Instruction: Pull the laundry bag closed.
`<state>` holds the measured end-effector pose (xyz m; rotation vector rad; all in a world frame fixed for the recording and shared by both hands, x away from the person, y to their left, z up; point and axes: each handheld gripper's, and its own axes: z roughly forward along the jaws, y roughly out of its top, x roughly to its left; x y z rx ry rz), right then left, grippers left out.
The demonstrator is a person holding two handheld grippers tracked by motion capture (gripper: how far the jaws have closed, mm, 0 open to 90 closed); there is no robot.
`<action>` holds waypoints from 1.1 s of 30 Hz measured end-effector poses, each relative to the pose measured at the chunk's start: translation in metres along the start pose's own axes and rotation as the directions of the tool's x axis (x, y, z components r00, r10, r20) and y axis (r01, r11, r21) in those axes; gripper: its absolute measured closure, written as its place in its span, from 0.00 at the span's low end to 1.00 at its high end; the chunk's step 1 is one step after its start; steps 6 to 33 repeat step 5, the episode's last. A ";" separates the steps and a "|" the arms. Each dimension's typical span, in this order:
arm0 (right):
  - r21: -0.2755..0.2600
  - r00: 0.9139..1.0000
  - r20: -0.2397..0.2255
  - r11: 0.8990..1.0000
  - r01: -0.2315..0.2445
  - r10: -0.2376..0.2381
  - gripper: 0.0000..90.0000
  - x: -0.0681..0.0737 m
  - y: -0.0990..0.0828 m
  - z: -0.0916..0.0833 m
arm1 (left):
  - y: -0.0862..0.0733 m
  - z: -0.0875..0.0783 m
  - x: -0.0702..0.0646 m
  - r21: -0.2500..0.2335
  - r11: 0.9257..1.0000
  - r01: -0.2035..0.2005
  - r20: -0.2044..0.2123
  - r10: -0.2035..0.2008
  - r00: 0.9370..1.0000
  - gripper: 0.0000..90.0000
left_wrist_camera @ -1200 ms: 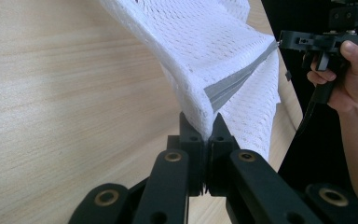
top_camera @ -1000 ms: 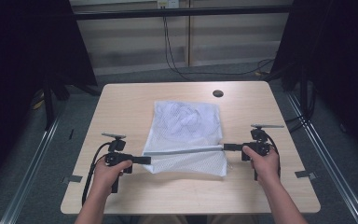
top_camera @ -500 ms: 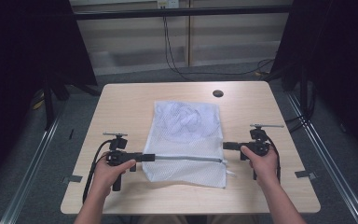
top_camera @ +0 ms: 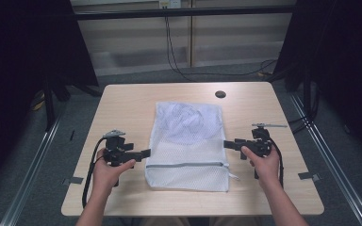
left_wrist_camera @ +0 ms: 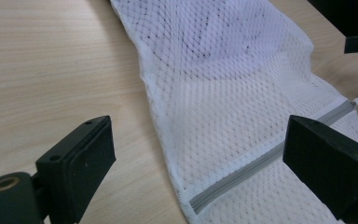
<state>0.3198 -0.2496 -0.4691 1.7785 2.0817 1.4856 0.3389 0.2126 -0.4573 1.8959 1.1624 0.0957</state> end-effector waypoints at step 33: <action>-0.003 1.000 0.008 1.000 0.004 -0.004 0.29 0.000 0.000 -0.001 | -0.001 0.002 0.002 0.008 1.000 -0.026 -0.037 0.026 0.999 0.09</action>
